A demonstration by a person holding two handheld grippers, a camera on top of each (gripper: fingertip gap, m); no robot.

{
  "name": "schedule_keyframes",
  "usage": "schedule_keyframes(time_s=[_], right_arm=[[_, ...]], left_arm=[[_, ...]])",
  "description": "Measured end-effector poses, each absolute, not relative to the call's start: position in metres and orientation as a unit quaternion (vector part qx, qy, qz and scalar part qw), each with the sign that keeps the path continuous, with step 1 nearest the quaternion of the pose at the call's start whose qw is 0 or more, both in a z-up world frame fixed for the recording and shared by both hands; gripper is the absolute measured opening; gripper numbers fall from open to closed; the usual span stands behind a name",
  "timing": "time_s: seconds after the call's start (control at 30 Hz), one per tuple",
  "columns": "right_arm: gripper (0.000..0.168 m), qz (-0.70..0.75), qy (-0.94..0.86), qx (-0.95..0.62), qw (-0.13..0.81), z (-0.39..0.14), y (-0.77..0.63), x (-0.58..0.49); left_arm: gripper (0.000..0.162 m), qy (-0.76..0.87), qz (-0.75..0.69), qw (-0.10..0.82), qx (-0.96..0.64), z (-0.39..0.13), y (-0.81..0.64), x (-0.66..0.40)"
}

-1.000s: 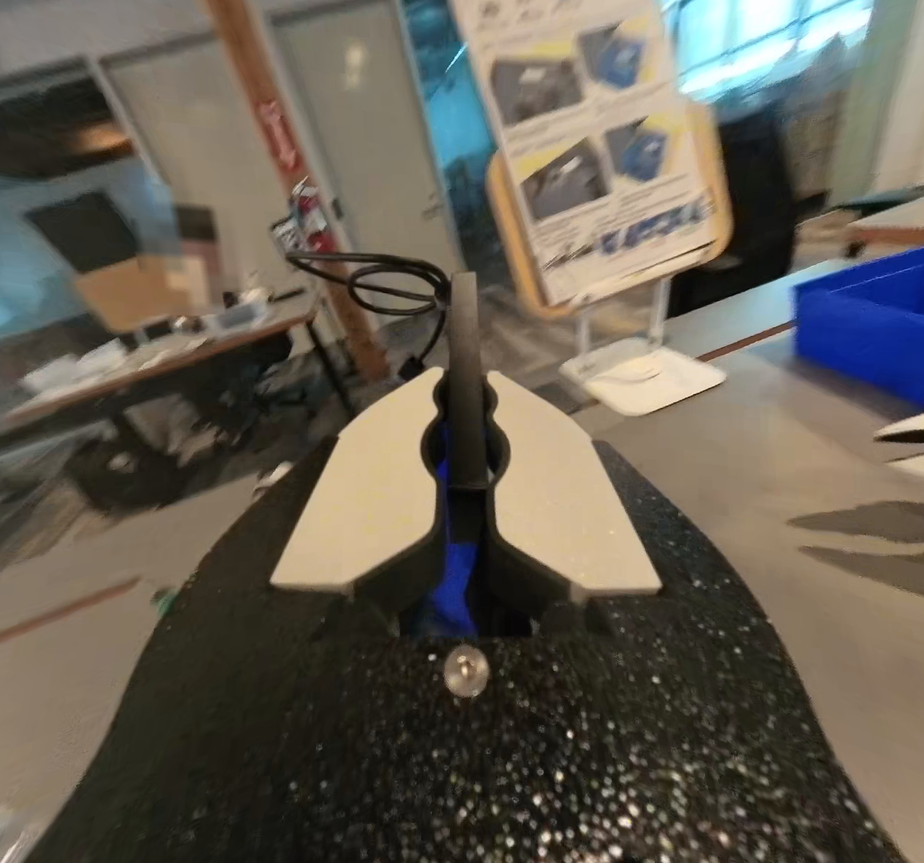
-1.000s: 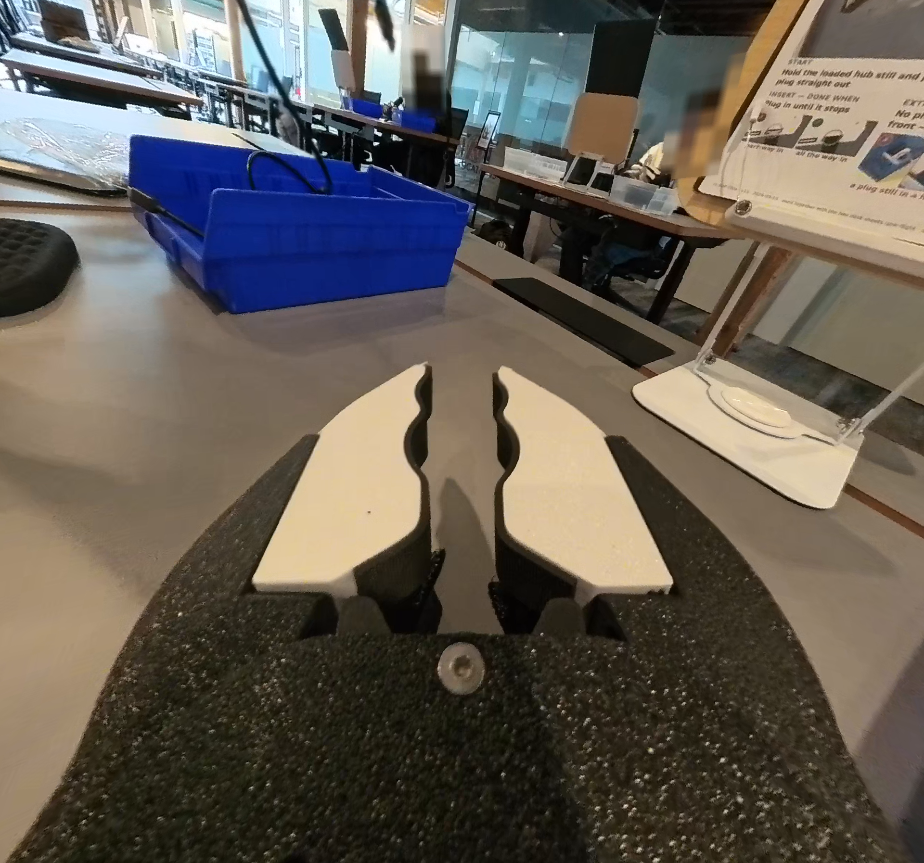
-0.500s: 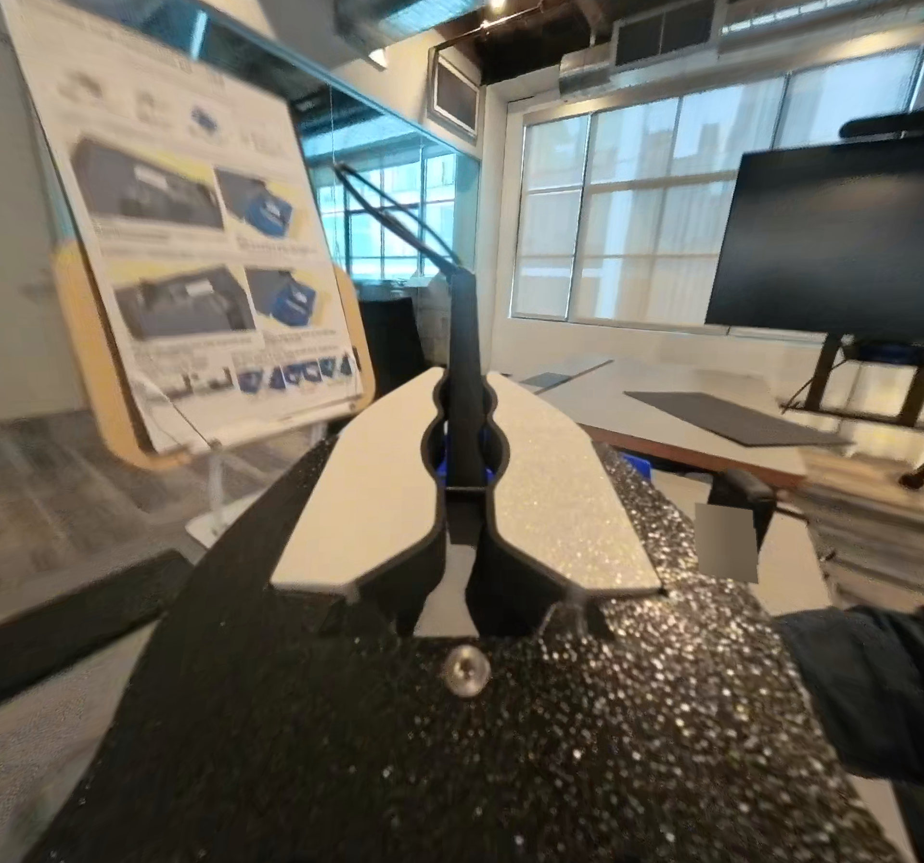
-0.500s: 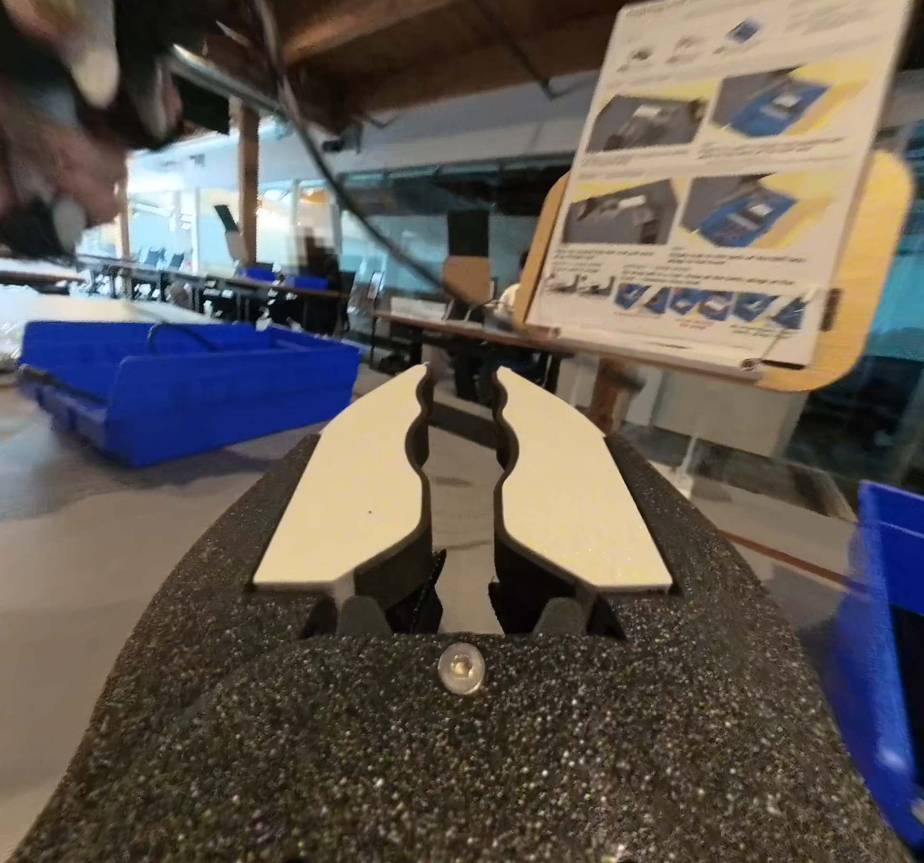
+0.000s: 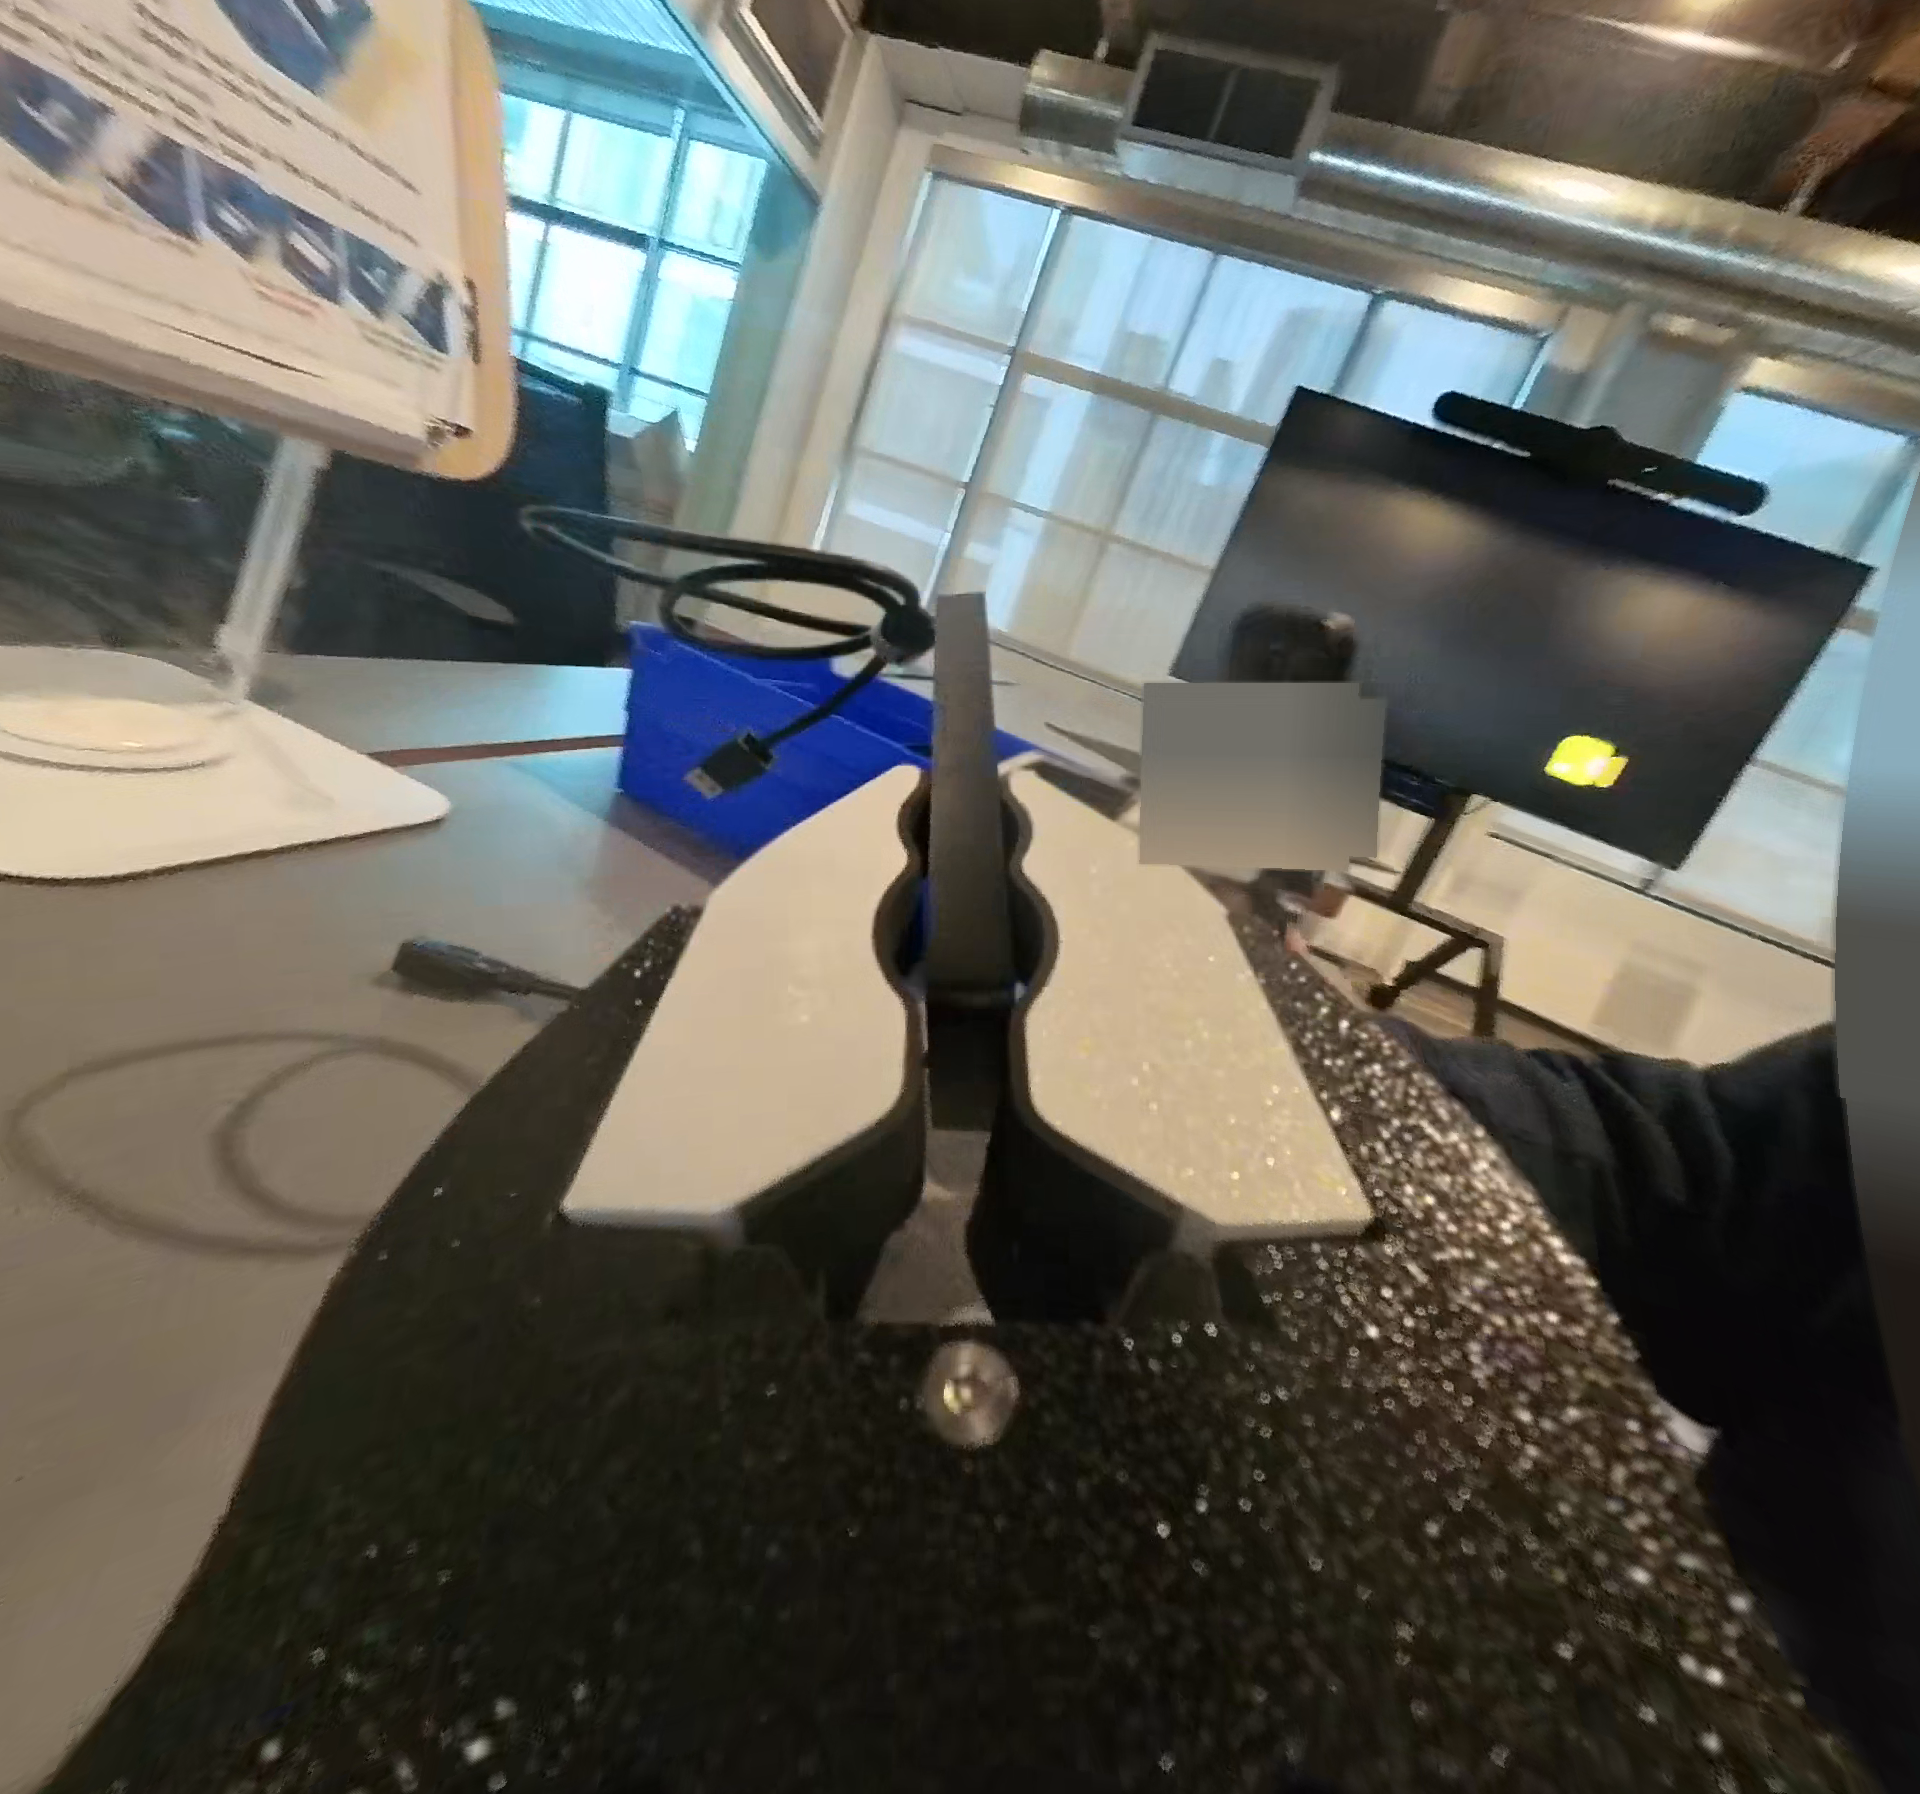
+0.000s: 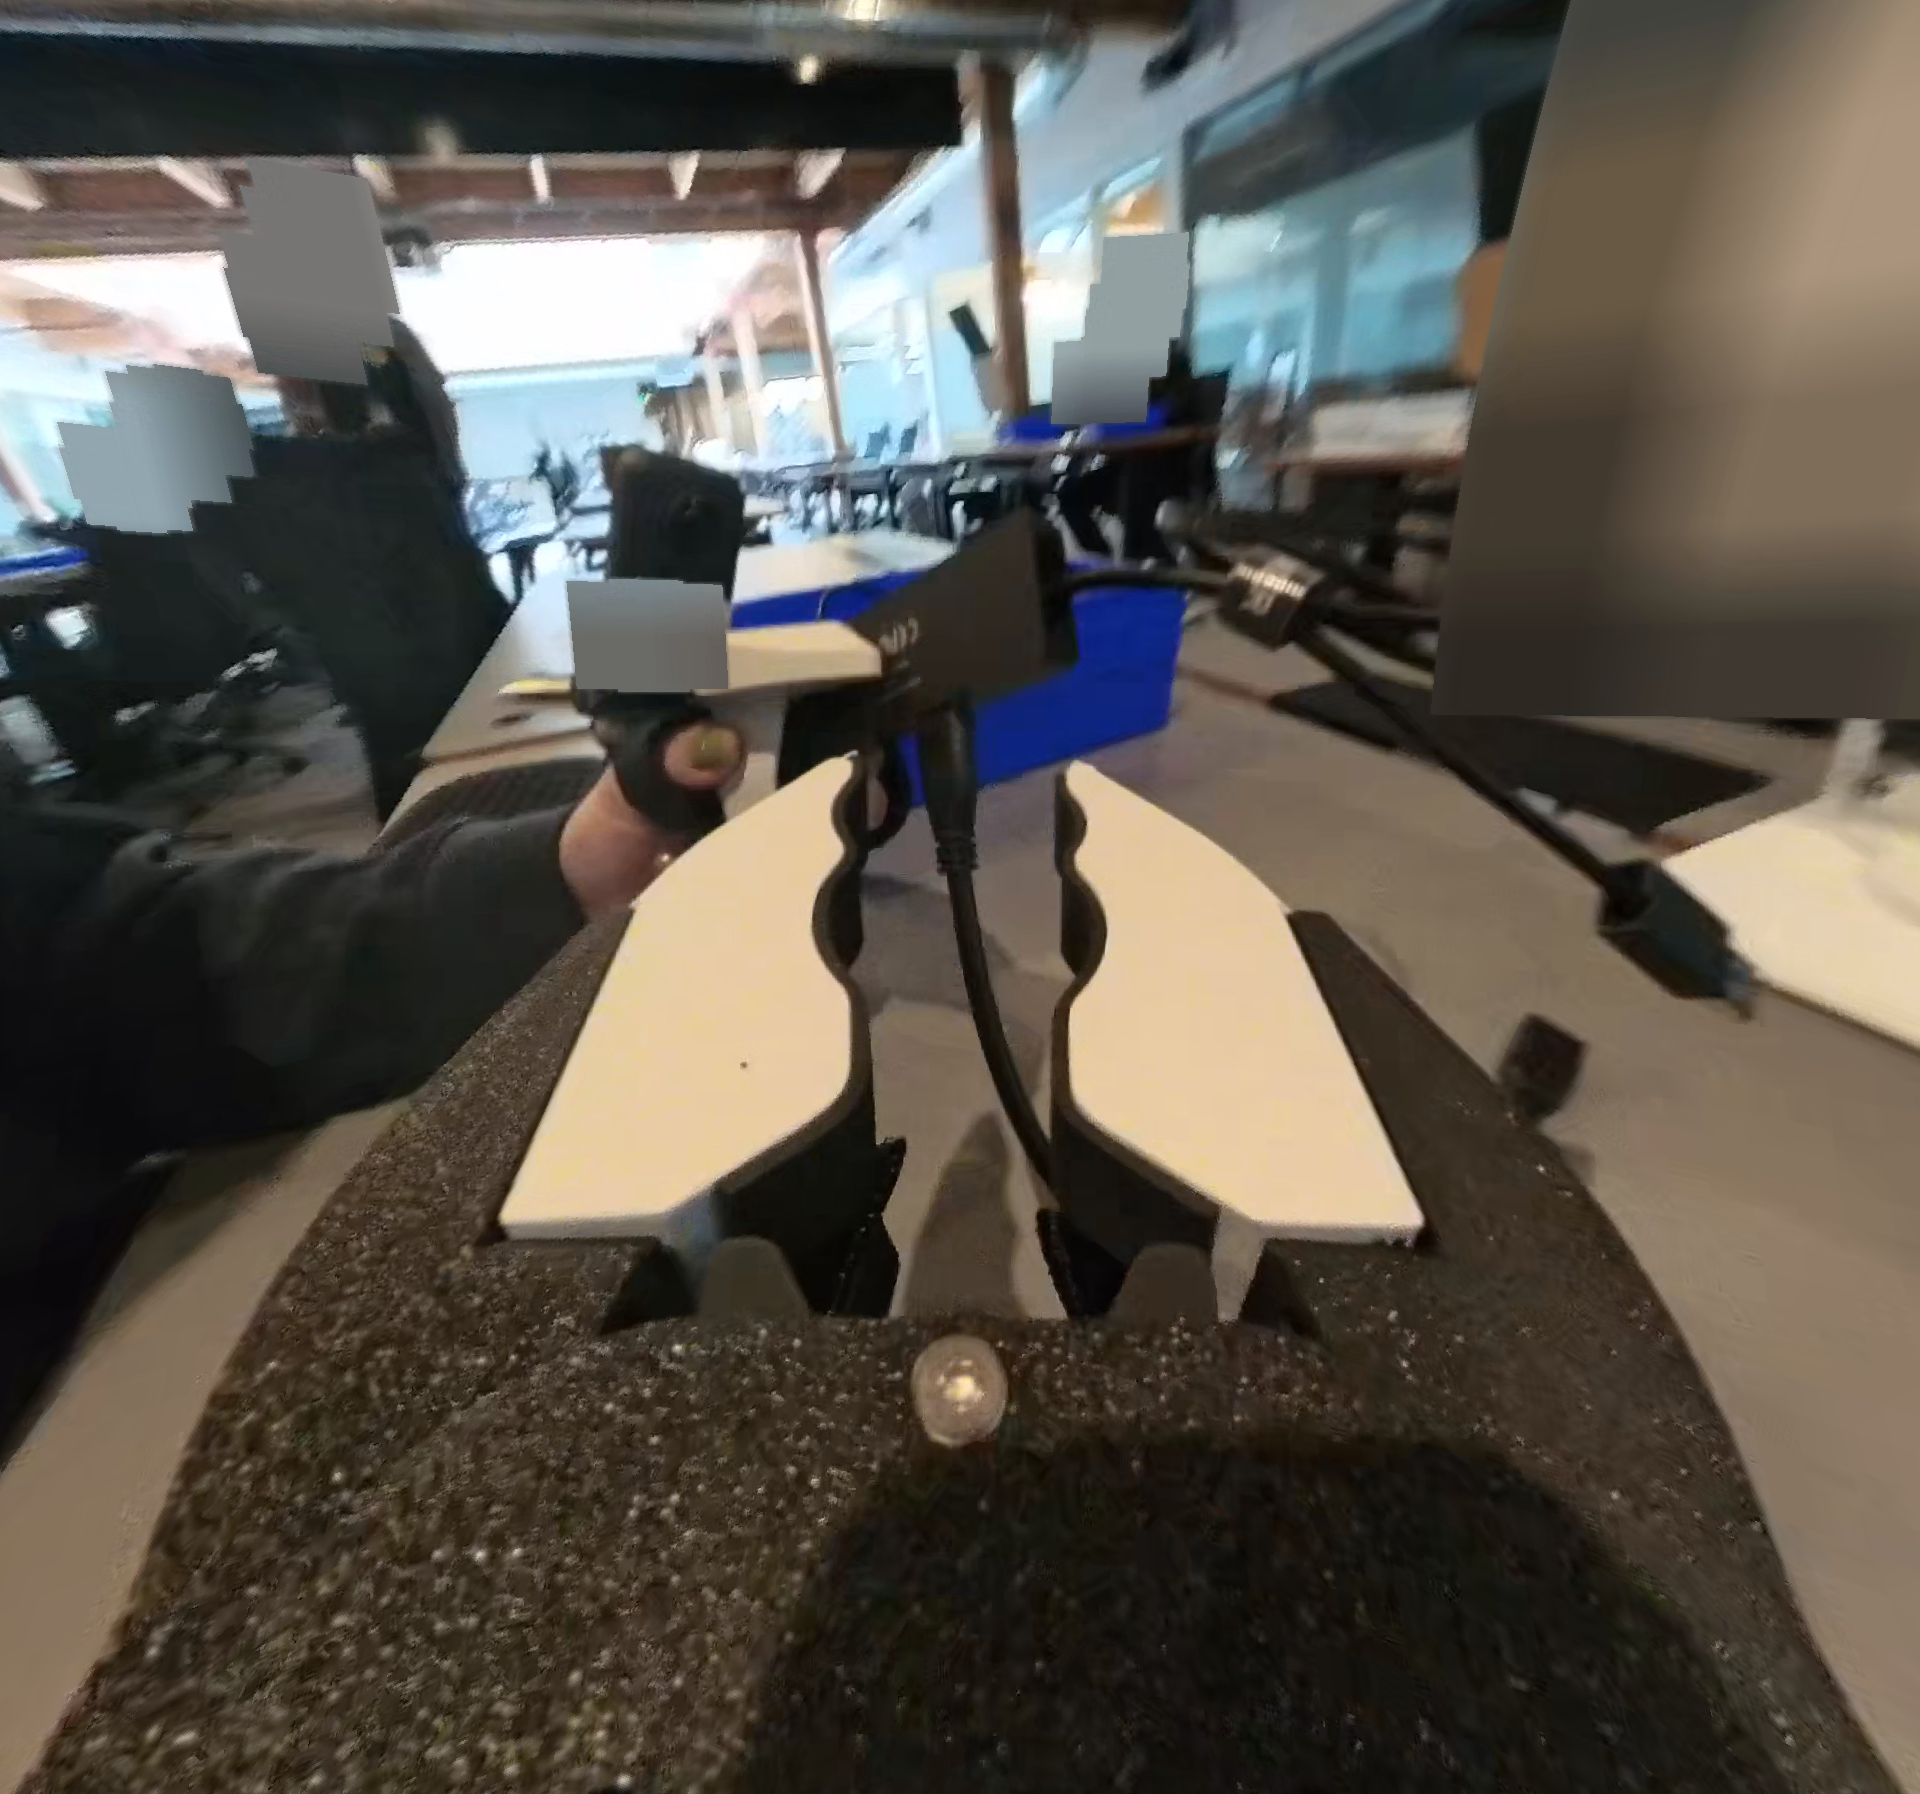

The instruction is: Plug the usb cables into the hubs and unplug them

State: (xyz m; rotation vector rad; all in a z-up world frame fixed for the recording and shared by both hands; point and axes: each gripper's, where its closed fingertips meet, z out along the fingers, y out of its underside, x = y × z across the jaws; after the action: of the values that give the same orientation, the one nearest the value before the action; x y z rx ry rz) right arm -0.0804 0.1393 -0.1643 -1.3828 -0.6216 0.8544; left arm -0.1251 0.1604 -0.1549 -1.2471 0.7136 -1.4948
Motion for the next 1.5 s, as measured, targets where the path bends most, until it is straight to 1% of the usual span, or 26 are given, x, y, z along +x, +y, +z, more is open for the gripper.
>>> schedule_keyframes(time_s=[0.07,0.17,0.2,0.23,0.27,0.3,0.4,0.43,0.5,0.53,0.6,0.63,0.67,0.7,0.77,0.83,1.03,1.2,1.3,1.4,1.5], right_arm=[[0.036,0.390,-0.289,-0.624,0.612,-0.176,0.139,-0.088],[0.036,0.441,-0.291,-0.614,0.587,-0.180,0.133,-0.098],[0.033,0.459,-0.292,-0.608,0.578,-0.179,0.130,-0.100],[0.025,0.475,-0.291,-0.605,0.569,-0.180,0.128,-0.102],[0.013,0.486,-0.294,-0.605,0.558,-0.181,0.126,-0.103],[0.010,0.493,-0.296,-0.608,0.547,-0.183,0.125,-0.103],[0.010,0.496,-0.303,-0.623,0.524,-0.188,0.125,-0.104],[0.009,0.491,-0.308,-0.629,0.518,-0.190,0.124,-0.104],[0.009,0.469,-0.333,-0.642,0.508,-0.196,0.122,-0.106],[0.009,0.454,-0.347,-0.647,0.505,-0.198,0.120,-0.107],[0.009,0.433,-0.369,-0.651,0.503,-0.199,0.117,-0.109],[0.009,0.428,-0.377,-0.650,0.502,-0.199,0.115,-0.110],[0.009,0.425,-0.384,-0.650,0.499,-0.199,0.113,-0.111],[0.009,0.421,-0.390,-0.651,0.496,-0.200,0.112,-0.111],[0.009,0.405,-0.396,-0.657,0.497,-0.203,0.113,-0.110],[0.009,0.406,-0.402,-0.655,0.494,-0.205,0.113,-0.109],[0.009,0.446,-0.398,-0.632,0.493,-0.200,0.108,-0.110],[0.009,0.429,-0.403,-0.640,0.494,-0.204,0.110,-0.109],[0.009,0.415,-0.414,-0.648,0.487,-0.211,0.110,-0.109],[0.009,0.415,-0.416,-0.649,0.484,-0.214,0.110,-0.112],[0.009,0.412,-0.416,-0.650,0.485,-0.216,0.110,-0.112]], left_arm=[[0.010,0.299,-0.649,0.488,-0.502,-0.154,0.151,-0.121],[0.011,0.321,-0.669,0.462,-0.486,-0.154,0.138,-0.114],[0.011,0.330,-0.671,0.456,-0.484,-0.156,0.135,-0.111],[0.011,0.337,-0.672,0.450,-0.482,-0.158,0.132,-0.109],[0.011,0.342,-0.670,0.447,-0.483,-0.160,0.130,-0.107],[0.011,0.341,-0.670,0.446,-0.485,-0.162,0.130,-0.106],[0.011,0.340,-0.676,0.434,-0.489,-0.166,0.131,-0.106],[0.014,0.344,-0.674,0.430,-0.492,-0.166,0.131,-0.106],[0.038,0.364,-0.661,0.423,-0.501,-0.168,0.130,-0.107],[0.046,0.380,-0.650,0.419,-0.508,-0.171,0.129,-0.107],[0.053,0.416,-0.618,0.413,-0.524,-0.179,0.127,-0.106],[0.052,0.434,-0.604,0.408,-0.529,-0.183,0.124,-0.105],[0.047,0.450,-0.593,0.404,-0.532,-0.187,0.121,-0.104],[0.033,0.461,-0.585,0.404,-0.531,-0.190,0.119,-0.103],[0.016,0.472,-0.576,0.417,-0.521,-0.191,0.117,-0.103],[0.011,0.476,-0.582,0.413,-0.513,-0.192,0.113,-0.101],[0.011,0.460,-0.631,0.391,-0.488,-0.187,0.109,-0.102],[0.012,0.444,-0.641,0.396,-0.486,-0.185,0.111,-0.102],[0.020,0.407,-0.662,0.411,-0.476,-0.173,0.119,-0.109],[0.021,0.421,-0.647,0.413,-0.484,-0.177,0.120,-0.111],[0.030,0.436,-0.641,0.396,-0.492,-0.183,0.117,-0.108]])
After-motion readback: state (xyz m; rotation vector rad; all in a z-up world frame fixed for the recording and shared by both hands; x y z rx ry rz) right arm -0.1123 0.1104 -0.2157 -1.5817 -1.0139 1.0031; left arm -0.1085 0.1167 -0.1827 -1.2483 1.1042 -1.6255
